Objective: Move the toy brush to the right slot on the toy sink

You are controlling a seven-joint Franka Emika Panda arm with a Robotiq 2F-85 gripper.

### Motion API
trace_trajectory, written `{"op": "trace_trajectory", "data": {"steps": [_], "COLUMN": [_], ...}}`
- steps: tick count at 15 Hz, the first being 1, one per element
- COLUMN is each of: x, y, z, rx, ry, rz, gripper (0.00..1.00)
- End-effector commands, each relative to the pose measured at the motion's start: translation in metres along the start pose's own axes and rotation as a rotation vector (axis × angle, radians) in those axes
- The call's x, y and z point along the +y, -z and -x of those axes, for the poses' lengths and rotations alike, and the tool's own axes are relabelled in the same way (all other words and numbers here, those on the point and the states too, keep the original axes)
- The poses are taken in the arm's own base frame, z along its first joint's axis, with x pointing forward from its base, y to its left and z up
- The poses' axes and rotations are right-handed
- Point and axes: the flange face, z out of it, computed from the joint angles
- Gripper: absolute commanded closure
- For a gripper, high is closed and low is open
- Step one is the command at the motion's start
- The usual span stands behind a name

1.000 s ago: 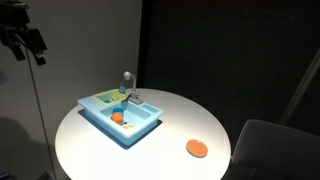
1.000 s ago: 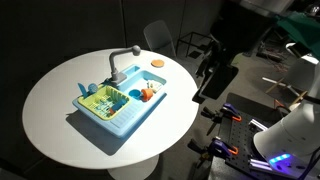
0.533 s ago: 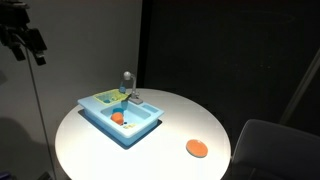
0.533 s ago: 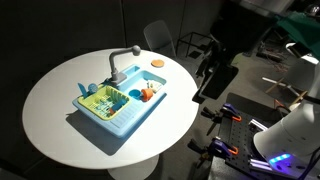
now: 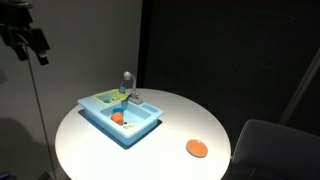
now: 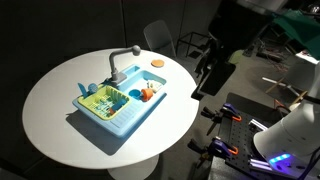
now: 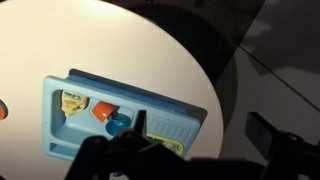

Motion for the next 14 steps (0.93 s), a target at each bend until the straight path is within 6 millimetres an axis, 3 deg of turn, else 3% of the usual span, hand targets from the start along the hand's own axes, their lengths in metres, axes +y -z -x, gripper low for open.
{"op": "trace_trajectory", "data": {"steps": [1, 7, 14], "x": [0.016, 0.033, 0.055], "y": [0.009, 0.025, 0.013], "z": [-0.030, -0.094, -0.163], "rx": [0.020, 0.079, 0.041], "ry": [0.054, 0.235, 0.509], "rz": [0.007, -0.014, -0.060], "gripper": [0.00, 0.00, 0.00]}}
